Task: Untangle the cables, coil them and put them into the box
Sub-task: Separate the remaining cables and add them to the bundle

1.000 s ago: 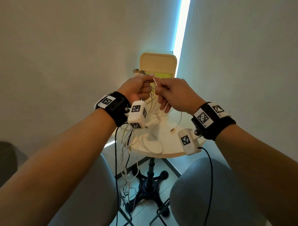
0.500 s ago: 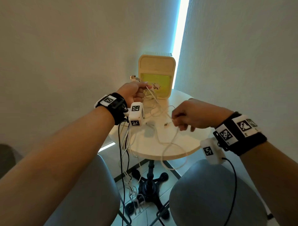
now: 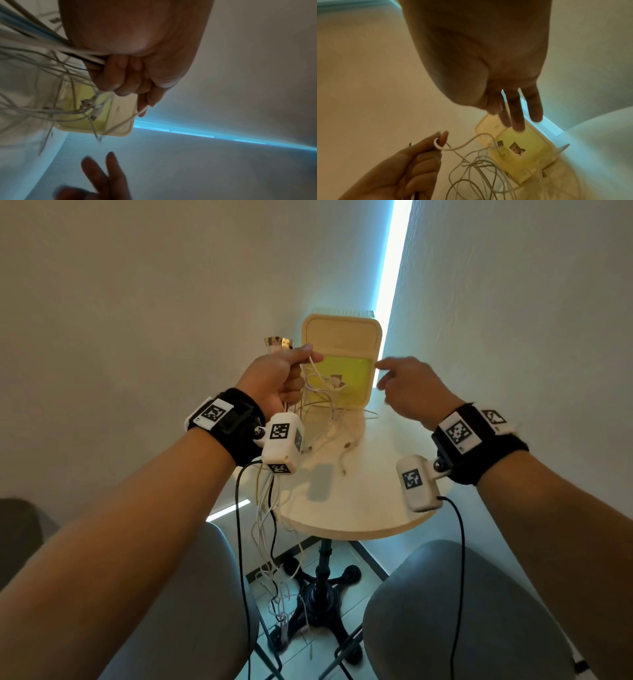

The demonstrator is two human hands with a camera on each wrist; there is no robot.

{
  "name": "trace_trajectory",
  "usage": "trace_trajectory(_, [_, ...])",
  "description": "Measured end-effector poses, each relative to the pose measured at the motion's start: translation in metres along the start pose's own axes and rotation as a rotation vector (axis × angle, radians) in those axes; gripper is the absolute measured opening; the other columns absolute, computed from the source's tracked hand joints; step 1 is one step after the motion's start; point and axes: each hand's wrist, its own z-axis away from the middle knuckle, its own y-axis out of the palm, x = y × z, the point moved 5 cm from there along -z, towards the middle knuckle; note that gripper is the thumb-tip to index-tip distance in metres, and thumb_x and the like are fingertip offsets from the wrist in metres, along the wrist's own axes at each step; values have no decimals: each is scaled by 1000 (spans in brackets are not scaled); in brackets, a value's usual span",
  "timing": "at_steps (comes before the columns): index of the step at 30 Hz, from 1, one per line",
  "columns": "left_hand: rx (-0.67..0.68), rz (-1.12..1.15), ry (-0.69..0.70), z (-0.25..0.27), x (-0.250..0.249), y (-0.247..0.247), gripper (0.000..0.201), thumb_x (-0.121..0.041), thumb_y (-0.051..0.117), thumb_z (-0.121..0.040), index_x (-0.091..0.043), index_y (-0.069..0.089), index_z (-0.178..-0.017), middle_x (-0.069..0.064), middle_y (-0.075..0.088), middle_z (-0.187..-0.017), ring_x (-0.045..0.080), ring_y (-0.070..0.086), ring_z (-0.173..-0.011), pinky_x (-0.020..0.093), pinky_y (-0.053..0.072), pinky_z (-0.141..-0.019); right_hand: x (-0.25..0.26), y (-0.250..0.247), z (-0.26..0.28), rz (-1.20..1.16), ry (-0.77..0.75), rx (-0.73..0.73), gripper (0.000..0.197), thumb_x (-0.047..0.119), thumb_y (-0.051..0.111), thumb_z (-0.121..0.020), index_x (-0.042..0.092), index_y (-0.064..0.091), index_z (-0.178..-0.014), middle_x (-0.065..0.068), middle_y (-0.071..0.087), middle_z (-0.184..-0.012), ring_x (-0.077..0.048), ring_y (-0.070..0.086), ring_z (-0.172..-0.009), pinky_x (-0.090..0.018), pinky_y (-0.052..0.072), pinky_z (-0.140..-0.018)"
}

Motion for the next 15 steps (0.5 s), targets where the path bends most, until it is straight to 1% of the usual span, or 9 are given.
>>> trace_trajectory(1, [-9,-32,-3,1,1,0,25,-29,59,-110,-8,71,-105,-9,22,-55,7,18,-44,22,19,-37,6,-6,1,9,-20,-119,43,4,48,-98,12,65,-137,-14,68,-126,-30,68,-110,-31,51,-90])
trace_trajectory(2, [-15,-53,-10,2,2,0,25,-30,59,-109,-8,72,-105,-9,22,-55,7,18,-44,21,20,-37,15,-9,3,-69,-53,-196,34,11,52,-98,15,70,-128,-9,71,-112,-23,69,-97,-29,52,-82])
trace_trajectory(3, [-12,-59,-12,3,4,1,25,-30,60,-109,-9,72,-103,-9,22,-55,7,19,-44,22,20,-37,24,-8,5,-153,-92,-188,25,22,57,-100,18,72,-119,-3,70,-99,-16,67,-82,-28,52,-71])
trace_trajectory(5, [31,-59,15,6,2,7,25,-31,62,-108,-10,74,-103,-9,21,-56,8,17,-45,22,19,-38,44,7,10,-197,-139,-22,25,42,63,-101,20,71,-107,1,68,-87,-12,63,-63,-28,51,-52])
trace_trajectory(7, [102,-84,65,11,-5,17,27,-34,65,-105,-10,76,-111,-7,21,-57,9,17,-46,23,20,-38,56,21,13,-133,-200,64,26,42,62,-103,18,69,-99,-3,70,-85,-14,65,-57,-26,54,-46])
trace_trajectory(10, [143,-120,98,15,-13,24,26,-36,68,-104,-12,78,-108,-8,23,-56,9,18,-46,22,21,-38,60,24,14,-187,-269,12,24,20,55,-106,5,71,-94,-9,74,-86,-20,71,-62,-34,64,-57])
trace_trajectory(12, [132,-93,55,13,-13,21,26,-35,65,-106,-12,75,-102,-8,23,-55,8,18,-44,21,20,-37,57,21,16,-228,-321,3,26,20,61,-104,1,72,-89,-11,74,-81,-24,71,-67,-34,64,-70])
trace_trajectory(14, [103,-24,-4,7,-8,14,28,-34,59,-108,-9,70,-105,-9,21,-53,7,18,-41,20,19,-36,50,20,21,-165,-353,61,33,28,71,-99,-2,72,-85,-12,69,-74,-21,61,-66,-29,54,-69])
trace_trajectory(15, [87,17,-29,4,-5,11,27,-32,57,-110,-8,68,-106,-10,21,-51,6,18,-40,20,19,-35,44,23,25,-114,-355,119,32,31,74,-96,0,76,-88,-13,70,-76,-21,61,-69,-31,51,-71])
